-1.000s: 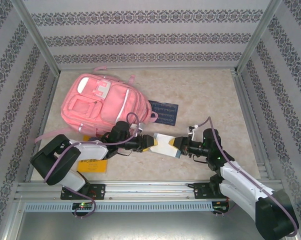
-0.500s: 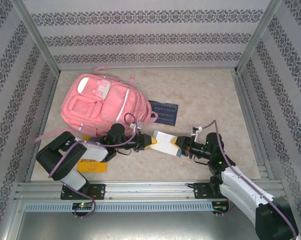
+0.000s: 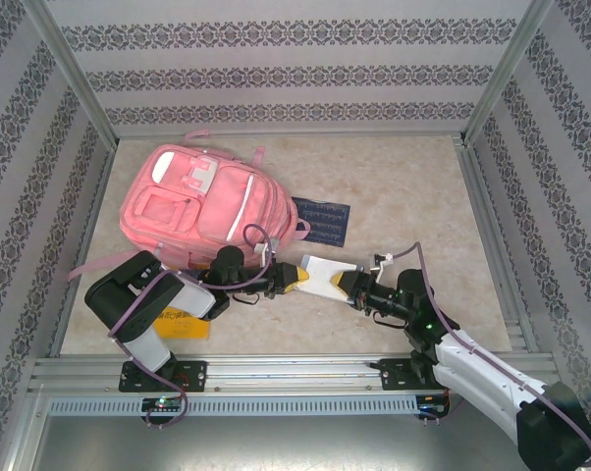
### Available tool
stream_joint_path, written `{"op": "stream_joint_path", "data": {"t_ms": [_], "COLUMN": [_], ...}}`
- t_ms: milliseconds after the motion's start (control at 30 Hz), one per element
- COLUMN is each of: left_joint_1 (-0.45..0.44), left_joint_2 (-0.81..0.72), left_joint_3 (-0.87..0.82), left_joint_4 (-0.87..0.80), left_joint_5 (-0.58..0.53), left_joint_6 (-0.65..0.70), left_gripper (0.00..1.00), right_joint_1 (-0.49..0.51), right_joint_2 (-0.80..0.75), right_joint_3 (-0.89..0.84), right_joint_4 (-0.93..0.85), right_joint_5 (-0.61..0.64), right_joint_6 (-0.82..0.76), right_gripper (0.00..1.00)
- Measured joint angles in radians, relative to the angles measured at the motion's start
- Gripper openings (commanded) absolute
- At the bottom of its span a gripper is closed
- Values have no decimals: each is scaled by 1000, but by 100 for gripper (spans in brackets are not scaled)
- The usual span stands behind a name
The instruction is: Pack the student bag
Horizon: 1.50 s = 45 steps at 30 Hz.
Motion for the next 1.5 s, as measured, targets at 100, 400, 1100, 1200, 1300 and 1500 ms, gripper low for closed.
{"op": "stream_joint_path", "data": {"t_ms": [100, 400, 1100, 1200, 1300, 1500], "left_joint_1": [0, 0, 1, 1, 5, 6], "left_joint_2": [-15, -100, -115, -115, -114, -140], "left_joint_3": [0, 10, 21, 21, 22, 55], "left_joint_4": [-12, -159, -245, -246, -249, -366], "left_joint_5": [-5, -6, 8, 8, 8, 5], "left_joint_6": [8, 86, 136, 136, 136, 184], "left_gripper": [6, 5, 5, 5, 15, 41], "right_joint_1": [0, -50, -32, -26, -26, -85], "right_joint_2": [0, -14, 31, 45, 45, -43], "right_joint_3": [0, 0, 0, 0, 0, 0], "right_joint_4": [-2, -5, -12, 2, 10, -65], "right_joint_5": [6, -29, -51, -50, -47, -44], "right_joint_6": [0, -26, -34, -41, -45, -61], "right_gripper": [8, 31, 28, 12, 0, 0]}}
